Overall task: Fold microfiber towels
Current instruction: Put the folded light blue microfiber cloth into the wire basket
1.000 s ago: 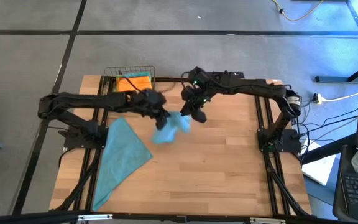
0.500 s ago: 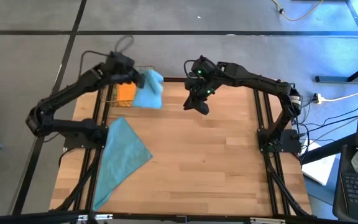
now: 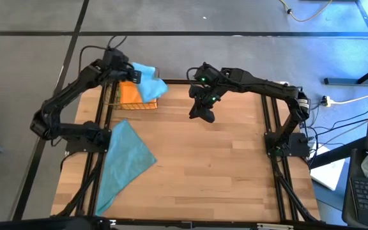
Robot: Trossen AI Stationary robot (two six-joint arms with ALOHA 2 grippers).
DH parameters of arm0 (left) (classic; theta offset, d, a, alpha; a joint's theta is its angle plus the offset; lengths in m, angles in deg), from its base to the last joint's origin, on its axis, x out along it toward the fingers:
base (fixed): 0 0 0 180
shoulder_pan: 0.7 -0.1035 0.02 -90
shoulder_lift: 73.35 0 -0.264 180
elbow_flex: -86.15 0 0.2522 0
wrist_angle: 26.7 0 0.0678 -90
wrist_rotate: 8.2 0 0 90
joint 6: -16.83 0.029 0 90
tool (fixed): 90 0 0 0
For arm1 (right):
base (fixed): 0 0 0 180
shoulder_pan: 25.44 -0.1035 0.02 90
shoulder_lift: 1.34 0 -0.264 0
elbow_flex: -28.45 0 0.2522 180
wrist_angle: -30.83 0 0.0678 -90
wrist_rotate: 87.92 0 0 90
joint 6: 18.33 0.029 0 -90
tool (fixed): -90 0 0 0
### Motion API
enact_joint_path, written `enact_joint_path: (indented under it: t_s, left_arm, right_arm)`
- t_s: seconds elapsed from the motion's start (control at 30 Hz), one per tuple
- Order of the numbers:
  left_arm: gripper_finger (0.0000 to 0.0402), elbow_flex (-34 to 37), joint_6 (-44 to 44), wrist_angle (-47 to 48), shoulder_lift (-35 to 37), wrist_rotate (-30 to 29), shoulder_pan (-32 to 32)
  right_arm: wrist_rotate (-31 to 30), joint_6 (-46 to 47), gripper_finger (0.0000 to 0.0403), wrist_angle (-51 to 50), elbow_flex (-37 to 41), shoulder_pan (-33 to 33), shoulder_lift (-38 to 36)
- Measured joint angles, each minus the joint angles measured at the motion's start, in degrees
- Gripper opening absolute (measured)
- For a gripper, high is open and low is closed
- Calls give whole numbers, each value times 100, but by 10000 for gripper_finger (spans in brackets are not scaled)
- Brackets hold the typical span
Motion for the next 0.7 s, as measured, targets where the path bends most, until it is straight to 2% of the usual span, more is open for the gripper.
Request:
enact_joint_path:
  t_s: [0.13,0.3,0.57,0.7]
  left_arm:
    - [0,1,327,228,-49,-683,78]
    - [0,59,709,288,-172,-877,65]
    - [0,1277,599,365,-181,-876,67]
    - [0,1773,485,174,74,-868,82]
  right_arm:
    - [0,120,101,-13,2,0,0]
    - [0,257,101,-66,2,-17,4]
    - [-2,444,101,-87,2,-31,7]
    - [-12,486,101,-136,4,-31,9]
